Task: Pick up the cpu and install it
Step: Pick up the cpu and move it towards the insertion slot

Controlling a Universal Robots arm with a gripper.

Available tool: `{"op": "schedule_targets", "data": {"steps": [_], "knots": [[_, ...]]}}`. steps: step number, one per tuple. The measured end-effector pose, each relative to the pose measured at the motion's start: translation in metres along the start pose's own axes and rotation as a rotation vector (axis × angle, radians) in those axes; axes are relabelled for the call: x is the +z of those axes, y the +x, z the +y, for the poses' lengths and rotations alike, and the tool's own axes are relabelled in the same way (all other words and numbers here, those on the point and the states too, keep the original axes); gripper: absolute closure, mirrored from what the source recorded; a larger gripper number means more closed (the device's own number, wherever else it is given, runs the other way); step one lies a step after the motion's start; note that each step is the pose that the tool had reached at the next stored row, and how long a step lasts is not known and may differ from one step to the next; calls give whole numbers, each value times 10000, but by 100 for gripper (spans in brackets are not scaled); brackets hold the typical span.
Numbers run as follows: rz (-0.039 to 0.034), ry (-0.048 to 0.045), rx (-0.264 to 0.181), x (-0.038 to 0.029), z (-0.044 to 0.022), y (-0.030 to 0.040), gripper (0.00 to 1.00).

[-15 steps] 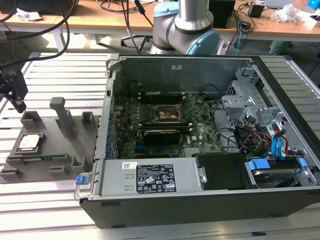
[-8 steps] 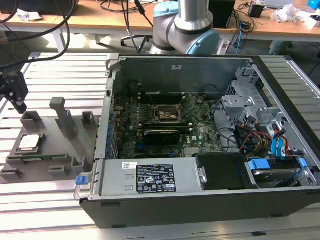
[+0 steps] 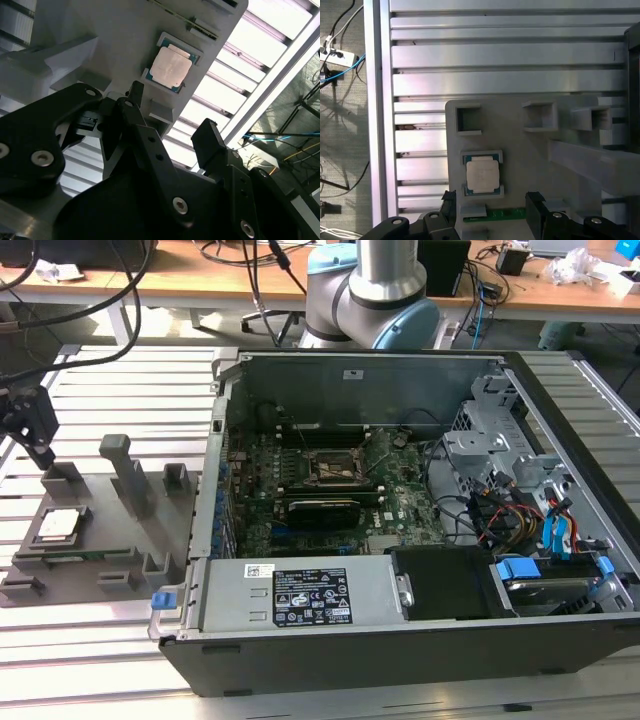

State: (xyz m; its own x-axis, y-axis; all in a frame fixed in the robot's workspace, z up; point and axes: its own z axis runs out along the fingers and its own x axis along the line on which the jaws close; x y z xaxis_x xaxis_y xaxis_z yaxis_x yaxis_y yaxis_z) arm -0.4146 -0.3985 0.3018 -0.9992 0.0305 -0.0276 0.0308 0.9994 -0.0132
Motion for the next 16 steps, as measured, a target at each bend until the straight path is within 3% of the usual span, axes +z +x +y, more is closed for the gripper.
{"op": "schedule_targets", "data": {"steps": [6, 7, 10, 16], "knots": [[1, -3, 0, 30, 0, 1, 34], [0, -12, 0, 129, 1, 3, 34], [1, -21, 0, 241, 0, 6, 34], [-1, -26, -203, 287, -6, 9, 34]]}}
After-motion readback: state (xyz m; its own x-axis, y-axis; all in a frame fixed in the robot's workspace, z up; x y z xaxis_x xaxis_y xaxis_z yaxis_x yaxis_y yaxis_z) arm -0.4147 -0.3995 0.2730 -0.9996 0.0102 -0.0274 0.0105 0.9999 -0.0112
